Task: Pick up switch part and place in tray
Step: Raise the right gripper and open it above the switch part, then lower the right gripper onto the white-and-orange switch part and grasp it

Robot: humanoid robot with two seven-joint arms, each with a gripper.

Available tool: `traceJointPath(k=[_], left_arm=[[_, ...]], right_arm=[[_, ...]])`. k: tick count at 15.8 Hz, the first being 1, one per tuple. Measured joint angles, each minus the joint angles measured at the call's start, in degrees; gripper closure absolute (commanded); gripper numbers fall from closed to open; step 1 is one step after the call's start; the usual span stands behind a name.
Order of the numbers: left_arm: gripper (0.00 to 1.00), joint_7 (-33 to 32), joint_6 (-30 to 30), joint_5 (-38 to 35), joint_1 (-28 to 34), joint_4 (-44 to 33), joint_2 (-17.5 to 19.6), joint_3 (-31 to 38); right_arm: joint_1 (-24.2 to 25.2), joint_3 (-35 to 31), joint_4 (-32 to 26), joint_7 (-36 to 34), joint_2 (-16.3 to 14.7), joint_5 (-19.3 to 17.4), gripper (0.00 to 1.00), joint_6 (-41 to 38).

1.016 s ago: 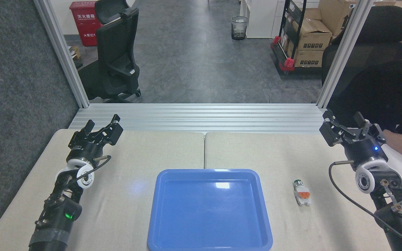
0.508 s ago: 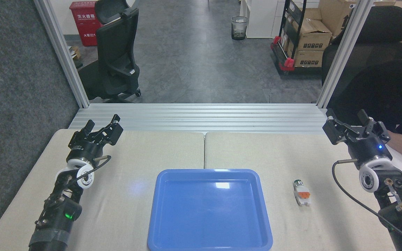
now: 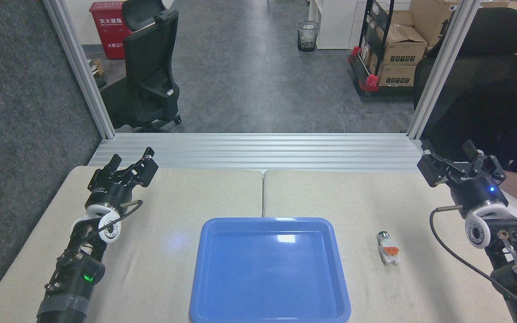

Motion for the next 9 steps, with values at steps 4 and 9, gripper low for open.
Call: traceJointPath(k=[4, 9], left_arm=[[0.00, 0.0, 0.0, 0.0, 0.0, 0.0, 0.0, 0.0], [0.00, 0.0, 0.0, 0.0, 0.0, 0.0, 0.0, 0.0]], right_arm=[[0.6, -0.1, -0.1, -0.4, -0.3, 0.1, 0.01, 0.2], [2.5, 0.1, 0.1, -0.5, -0.3, 0.2, 0.01, 0.2]])
